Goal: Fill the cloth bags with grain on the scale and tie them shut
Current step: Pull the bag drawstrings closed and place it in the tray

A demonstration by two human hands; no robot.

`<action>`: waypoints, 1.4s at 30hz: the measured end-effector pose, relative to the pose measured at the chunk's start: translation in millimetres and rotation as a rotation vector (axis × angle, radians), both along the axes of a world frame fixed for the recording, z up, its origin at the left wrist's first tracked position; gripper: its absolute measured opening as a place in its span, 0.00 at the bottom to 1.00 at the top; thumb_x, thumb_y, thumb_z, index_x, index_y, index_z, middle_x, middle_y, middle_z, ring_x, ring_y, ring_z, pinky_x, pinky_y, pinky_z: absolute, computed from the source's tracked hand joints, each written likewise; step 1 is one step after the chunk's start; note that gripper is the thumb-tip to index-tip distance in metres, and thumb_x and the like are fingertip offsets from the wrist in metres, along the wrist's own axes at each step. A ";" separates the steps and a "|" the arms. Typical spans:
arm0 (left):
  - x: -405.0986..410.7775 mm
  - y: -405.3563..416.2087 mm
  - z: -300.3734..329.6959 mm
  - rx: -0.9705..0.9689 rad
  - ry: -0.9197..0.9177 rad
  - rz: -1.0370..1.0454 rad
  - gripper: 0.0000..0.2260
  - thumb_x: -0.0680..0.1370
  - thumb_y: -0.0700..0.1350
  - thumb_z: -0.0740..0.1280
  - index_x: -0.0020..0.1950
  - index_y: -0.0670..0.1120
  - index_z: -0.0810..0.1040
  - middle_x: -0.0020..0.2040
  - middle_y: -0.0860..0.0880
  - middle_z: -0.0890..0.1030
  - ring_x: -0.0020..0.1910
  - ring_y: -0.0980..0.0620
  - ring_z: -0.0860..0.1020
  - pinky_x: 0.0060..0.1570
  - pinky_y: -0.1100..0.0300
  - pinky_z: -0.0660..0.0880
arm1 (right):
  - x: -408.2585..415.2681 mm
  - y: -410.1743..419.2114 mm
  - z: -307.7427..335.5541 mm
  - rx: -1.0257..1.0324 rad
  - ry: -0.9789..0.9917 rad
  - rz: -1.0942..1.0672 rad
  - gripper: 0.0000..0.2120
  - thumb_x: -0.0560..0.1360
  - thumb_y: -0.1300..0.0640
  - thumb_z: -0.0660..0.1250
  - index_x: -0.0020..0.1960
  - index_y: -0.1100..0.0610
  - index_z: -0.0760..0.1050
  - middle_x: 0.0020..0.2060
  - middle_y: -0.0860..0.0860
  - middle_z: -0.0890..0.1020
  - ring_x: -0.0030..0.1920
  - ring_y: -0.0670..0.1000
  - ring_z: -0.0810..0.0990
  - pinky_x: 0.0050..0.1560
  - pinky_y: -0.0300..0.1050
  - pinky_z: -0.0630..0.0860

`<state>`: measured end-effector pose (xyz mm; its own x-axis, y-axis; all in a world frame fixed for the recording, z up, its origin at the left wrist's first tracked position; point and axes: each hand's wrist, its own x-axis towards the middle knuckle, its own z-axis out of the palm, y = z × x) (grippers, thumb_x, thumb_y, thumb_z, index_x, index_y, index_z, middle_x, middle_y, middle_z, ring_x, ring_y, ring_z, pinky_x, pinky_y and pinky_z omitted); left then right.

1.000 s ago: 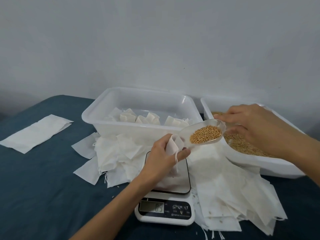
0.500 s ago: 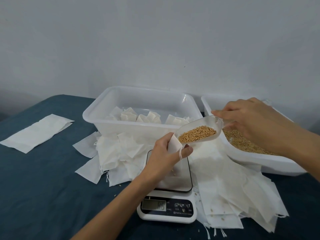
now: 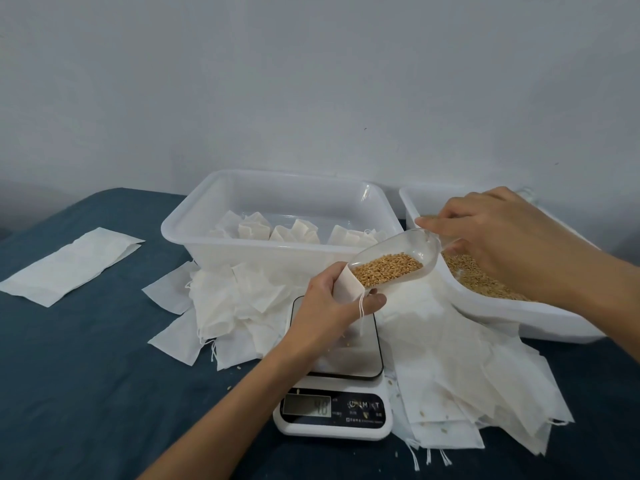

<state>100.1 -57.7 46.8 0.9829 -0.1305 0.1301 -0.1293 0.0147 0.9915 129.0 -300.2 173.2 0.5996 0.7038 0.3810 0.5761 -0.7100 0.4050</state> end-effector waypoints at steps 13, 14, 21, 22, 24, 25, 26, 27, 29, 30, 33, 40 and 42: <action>0.1 0.3 -0.3 -0.019 -0.002 -0.009 0.17 0.71 0.49 0.79 0.58 0.48 0.82 0.50 0.50 0.86 0.50 0.51 0.83 0.52 0.48 0.79 | 4.3 -3.7 -4.9 0.060 0.011 0.049 0.29 0.64 0.71 0.80 0.62 0.55 0.82 0.45 0.50 0.83 0.43 0.56 0.81 0.50 0.55 0.73; 0.0 0.1 0.0 -0.022 -0.001 -0.012 0.17 0.71 0.49 0.79 0.58 0.48 0.82 0.49 0.51 0.86 0.49 0.52 0.82 0.51 0.46 0.80 | 3.6 -3.8 -4.1 0.060 0.017 0.046 0.29 0.64 0.71 0.80 0.63 0.55 0.82 0.45 0.50 0.83 0.43 0.57 0.81 0.51 0.56 0.73; -0.6 -0.5 1.1 -0.027 -0.001 -0.006 0.17 0.70 0.50 0.78 0.57 0.48 0.82 0.48 0.49 0.85 0.48 0.51 0.81 0.52 0.37 0.80 | -0.7 -3.0 -1.1 0.048 0.019 0.034 0.27 0.66 0.69 0.80 0.63 0.54 0.82 0.45 0.50 0.83 0.43 0.57 0.81 0.51 0.56 0.73; -0.7 -0.6 1.2 -0.029 -0.004 -0.006 0.18 0.70 0.50 0.78 0.57 0.48 0.82 0.48 0.50 0.85 0.48 0.51 0.81 0.52 0.38 0.80 | -0.8 -3.1 -1.2 0.047 0.020 0.033 0.27 0.66 0.69 0.80 0.63 0.54 0.82 0.45 0.50 0.82 0.43 0.56 0.81 0.51 0.56 0.74; -0.6 -0.4 1.1 -0.033 -0.002 -0.010 0.18 0.70 0.50 0.78 0.57 0.48 0.82 0.48 0.51 0.85 0.48 0.52 0.82 0.50 0.40 0.79 | -0.5 -3.7 -1.5 0.045 0.018 0.032 0.27 0.66 0.68 0.80 0.63 0.54 0.82 0.45 0.50 0.82 0.43 0.56 0.80 0.51 0.56 0.74; -0.6 -0.2 0.9 -0.034 -0.001 -0.011 0.18 0.70 0.50 0.78 0.57 0.48 0.82 0.47 0.52 0.85 0.47 0.53 0.82 0.49 0.42 0.79 | -0.2 -4.2 -1.6 0.046 0.016 0.031 0.28 0.66 0.68 0.80 0.63 0.54 0.82 0.45 0.50 0.82 0.43 0.56 0.80 0.51 0.56 0.74; -0.5 -0.1 0.6 -0.032 -0.001 -0.013 0.18 0.70 0.50 0.78 0.57 0.48 0.82 0.47 0.53 0.85 0.47 0.53 0.82 0.48 0.43 0.79 | 0.2 -4.3 -1.9 0.047 0.015 0.030 0.28 0.65 0.69 0.80 0.63 0.54 0.82 0.45 0.50 0.82 0.42 0.56 0.80 0.50 0.55 0.74; -0.4 -0.1 0.2 -0.029 -0.001 -0.013 0.17 0.70 0.50 0.78 0.57 0.49 0.82 0.47 0.53 0.85 0.47 0.53 0.82 0.48 0.43 0.79 | 0.4 -4.5 -2.2 0.046 0.015 0.030 0.29 0.65 0.69 0.80 0.63 0.54 0.82 0.45 0.50 0.82 0.42 0.56 0.80 0.50 0.56 0.74; -0.4 0.0 0.0 -0.025 0.000 -0.014 0.18 0.70 0.51 0.78 0.57 0.49 0.82 0.48 0.52 0.86 0.48 0.53 0.82 0.47 0.43 0.80 | 0.7 -4.3 -2.6 0.043 0.018 0.032 0.28 0.65 0.69 0.80 0.63 0.55 0.82 0.44 0.50 0.82 0.41 0.56 0.80 0.49 0.56 0.74; -0.4 0.0 0.1 -0.027 0.001 -0.015 0.17 0.70 0.50 0.78 0.57 0.50 0.82 0.48 0.52 0.86 0.48 0.53 0.82 0.47 0.45 0.80 | 0.4 -4.2 -2.6 0.044 0.019 0.034 0.28 0.65 0.69 0.80 0.63 0.55 0.82 0.44 0.51 0.82 0.41 0.57 0.80 0.49 0.57 0.74; -0.9 0.7 0.6 -0.026 0.006 -0.024 0.17 0.70 0.50 0.78 0.57 0.50 0.82 0.47 0.54 0.85 0.46 0.54 0.82 0.47 0.46 0.80 | -1.0 -4.2 -2.4 0.051 0.026 0.032 0.27 0.66 0.69 0.79 0.63 0.55 0.82 0.45 0.51 0.82 0.42 0.57 0.80 0.50 0.57 0.74; -3.1 0.1 3.9 -0.032 0.023 -0.010 0.19 0.69 0.50 0.78 0.58 0.47 0.82 0.48 0.48 0.85 0.48 0.51 0.82 0.45 0.47 0.79 | -3.9 -1.5 -1.2 0.058 0.049 0.010 0.25 0.70 0.67 0.78 0.65 0.55 0.81 0.46 0.52 0.83 0.45 0.58 0.80 0.54 0.57 0.72; -3.4 -0.3 4.2 -0.030 0.022 -0.004 0.20 0.69 0.50 0.78 0.58 0.47 0.82 0.51 0.45 0.85 0.52 0.45 0.83 0.47 0.44 0.79 | -4.1 -1.1 -1.2 0.054 0.048 0.009 0.25 0.69 0.68 0.78 0.65 0.55 0.81 0.46 0.53 0.83 0.46 0.59 0.80 0.54 0.57 0.72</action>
<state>96.6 -58.0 51.0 0.9851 -0.1306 0.1121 -0.1070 0.0452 0.9932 124.9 -301.2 172.0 0.6121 0.6881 0.3897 0.6001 -0.7251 0.3377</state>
